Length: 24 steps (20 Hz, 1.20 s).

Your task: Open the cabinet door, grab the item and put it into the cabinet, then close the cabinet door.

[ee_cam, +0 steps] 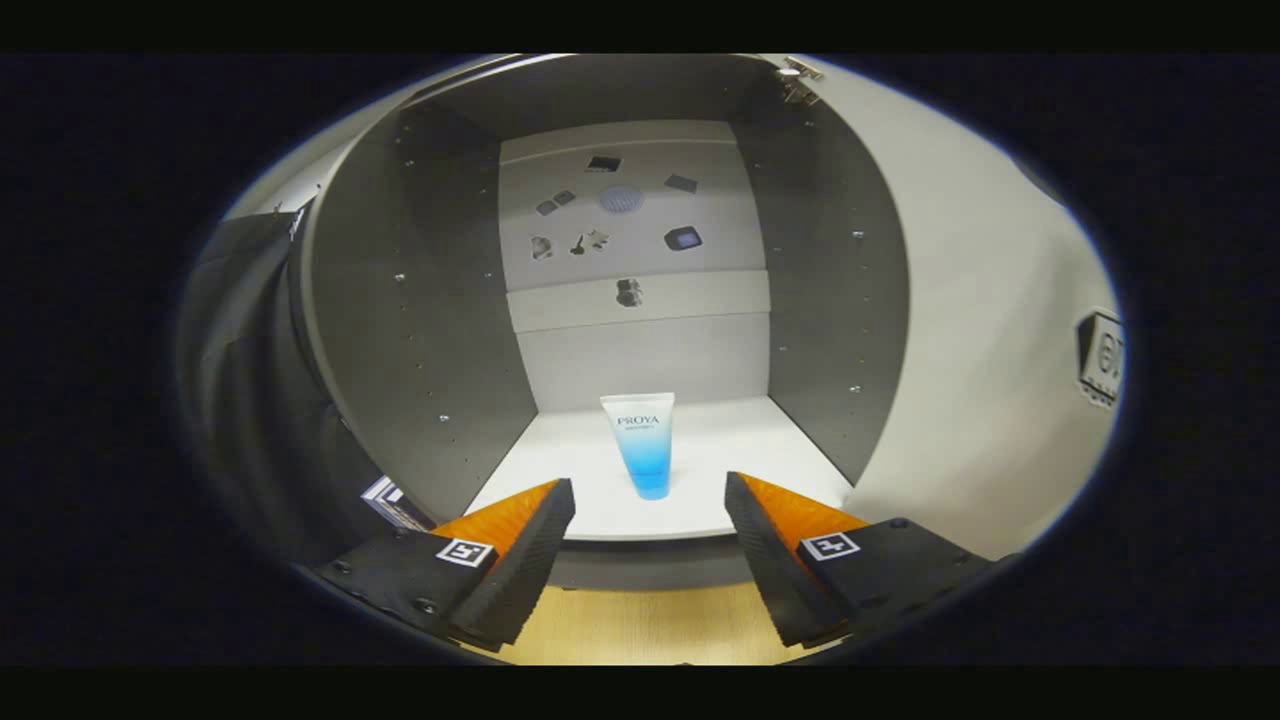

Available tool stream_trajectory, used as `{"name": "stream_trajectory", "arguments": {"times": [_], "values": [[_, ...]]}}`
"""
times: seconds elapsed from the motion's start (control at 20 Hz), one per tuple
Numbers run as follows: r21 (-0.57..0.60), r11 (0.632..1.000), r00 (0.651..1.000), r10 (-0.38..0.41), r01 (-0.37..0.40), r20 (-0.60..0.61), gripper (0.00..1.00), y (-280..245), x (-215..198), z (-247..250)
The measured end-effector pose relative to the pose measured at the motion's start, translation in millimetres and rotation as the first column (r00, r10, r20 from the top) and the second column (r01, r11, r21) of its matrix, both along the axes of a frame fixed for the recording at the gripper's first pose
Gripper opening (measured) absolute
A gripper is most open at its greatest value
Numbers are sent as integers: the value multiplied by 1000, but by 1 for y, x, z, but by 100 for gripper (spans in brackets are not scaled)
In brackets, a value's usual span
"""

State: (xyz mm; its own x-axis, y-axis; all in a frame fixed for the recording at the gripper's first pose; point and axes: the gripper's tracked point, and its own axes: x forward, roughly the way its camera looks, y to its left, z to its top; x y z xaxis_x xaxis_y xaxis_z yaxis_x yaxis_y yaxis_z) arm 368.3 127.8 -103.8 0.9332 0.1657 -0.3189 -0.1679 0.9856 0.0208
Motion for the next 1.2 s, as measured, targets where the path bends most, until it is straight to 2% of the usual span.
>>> {"name": "stream_trajectory", "arguments": {"times": [0.35,0.6,0.95,1.2], "values": [[-33,998,989,-55,60,135,96,-14,-122,20],[-49,995,980,-76,87,184,96,-30,-199,26],[-39,985,962,-156,168,223,96,-94,-279,37],[-28,978,952,-193,205,238,96,-154,-313,47]]}}
